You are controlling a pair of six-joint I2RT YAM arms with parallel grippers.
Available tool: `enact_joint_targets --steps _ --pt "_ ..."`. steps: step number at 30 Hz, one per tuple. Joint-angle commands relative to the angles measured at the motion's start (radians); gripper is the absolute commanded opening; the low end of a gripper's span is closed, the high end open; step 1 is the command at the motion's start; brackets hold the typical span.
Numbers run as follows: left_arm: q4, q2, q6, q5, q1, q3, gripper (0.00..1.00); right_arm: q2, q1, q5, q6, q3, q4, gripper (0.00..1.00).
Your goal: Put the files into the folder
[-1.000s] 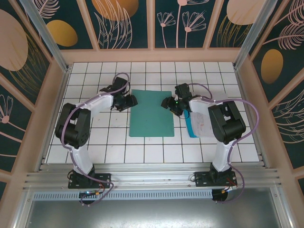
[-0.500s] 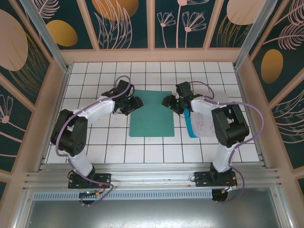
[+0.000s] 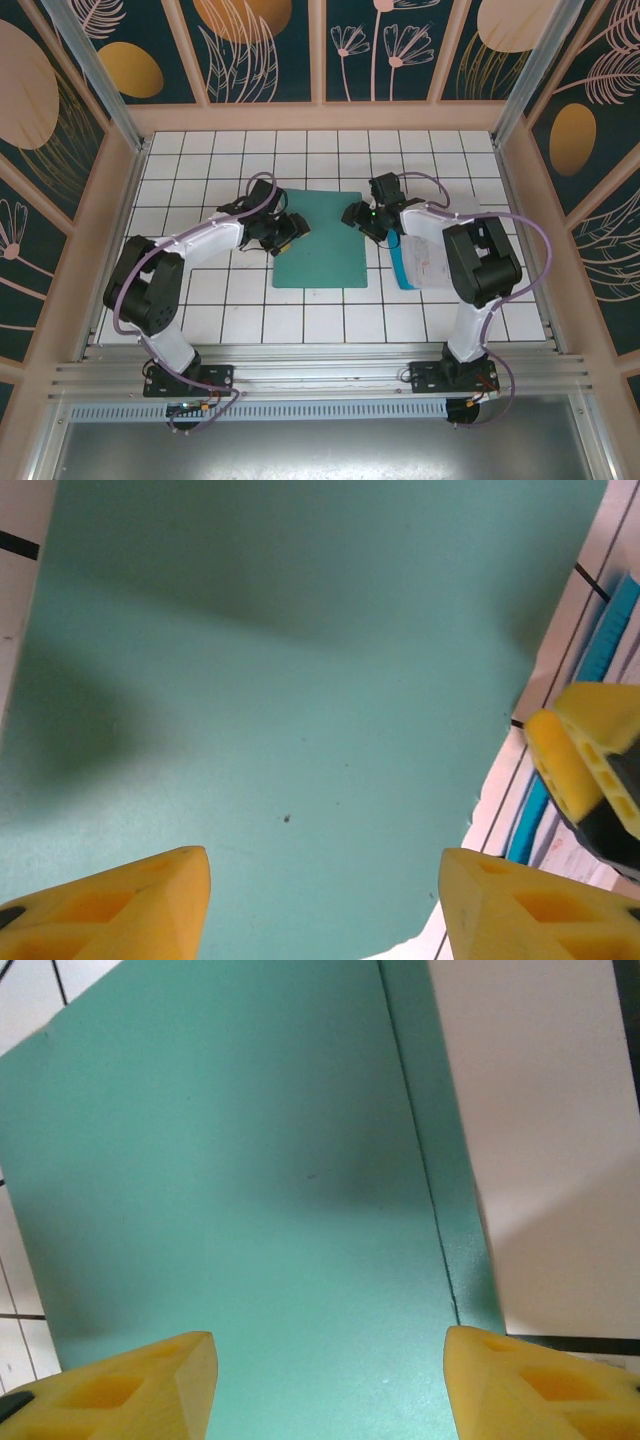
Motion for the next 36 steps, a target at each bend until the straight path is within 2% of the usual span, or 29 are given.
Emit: enact_joint_targets --steps 1,10,15,20,26,32,36 --pt "0.025 -0.038 -0.03 0.019 -0.007 -0.013 0.63 0.027 0.004 0.021 -0.008 0.032 -0.025 0.62" --pt "0.035 -0.061 -0.068 0.047 -0.007 -0.031 0.65 0.056 0.004 0.023 -0.006 0.027 -0.023 0.62" --pt "0.048 -0.094 -0.131 0.059 -0.006 -0.066 0.66 0.062 0.007 0.029 0.001 0.01 -0.034 0.62" --pt "0.091 -0.154 -0.266 0.057 -0.018 -0.155 0.67 0.073 0.011 0.039 0.003 -0.005 -0.058 0.62" --pt "0.11 -0.21 -0.45 0.019 -0.075 -0.253 0.7 0.091 0.014 0.061 0.012 -0.001 -0.101 0.62" --pt "0.243 -0.302 -0.717 -0.077 -0.159 -0.407 0.72 0.104 0.014 0.058 0.028 0.011 -0.131 0.62" --pt "0.299 -0.314 -0.818 -0.135 -0.207 -0.45 0.72 0.109 0.014 0.052 0.031 0.013 -0.143 0.62"
